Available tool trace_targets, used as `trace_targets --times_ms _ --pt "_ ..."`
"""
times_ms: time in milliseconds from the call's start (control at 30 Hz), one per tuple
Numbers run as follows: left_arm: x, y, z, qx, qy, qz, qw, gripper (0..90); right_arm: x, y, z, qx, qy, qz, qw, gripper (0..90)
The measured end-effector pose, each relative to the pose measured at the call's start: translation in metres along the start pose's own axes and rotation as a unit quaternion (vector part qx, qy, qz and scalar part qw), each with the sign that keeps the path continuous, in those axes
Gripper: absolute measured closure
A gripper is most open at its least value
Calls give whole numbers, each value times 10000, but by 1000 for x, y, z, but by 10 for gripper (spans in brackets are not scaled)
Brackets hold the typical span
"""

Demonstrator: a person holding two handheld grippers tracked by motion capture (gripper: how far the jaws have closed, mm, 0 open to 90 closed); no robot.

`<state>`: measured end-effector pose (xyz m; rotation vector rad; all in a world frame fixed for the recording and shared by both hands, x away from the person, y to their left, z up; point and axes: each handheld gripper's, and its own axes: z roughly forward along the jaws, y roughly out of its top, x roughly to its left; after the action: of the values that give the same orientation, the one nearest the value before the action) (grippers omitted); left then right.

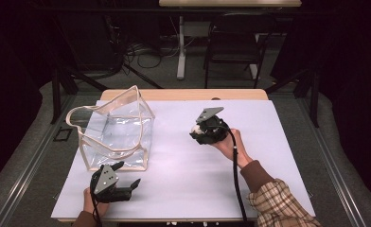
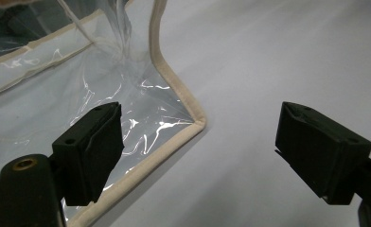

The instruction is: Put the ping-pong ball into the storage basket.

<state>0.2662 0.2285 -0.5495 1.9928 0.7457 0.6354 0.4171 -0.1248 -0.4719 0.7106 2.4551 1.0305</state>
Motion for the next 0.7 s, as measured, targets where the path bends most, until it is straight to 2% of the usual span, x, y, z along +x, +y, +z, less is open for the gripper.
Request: trace_targets --times_ms 700 --pt "0 0 0 0 -4 12 10000 161 -2 17 -18 -91 -98 -118 9998 507"
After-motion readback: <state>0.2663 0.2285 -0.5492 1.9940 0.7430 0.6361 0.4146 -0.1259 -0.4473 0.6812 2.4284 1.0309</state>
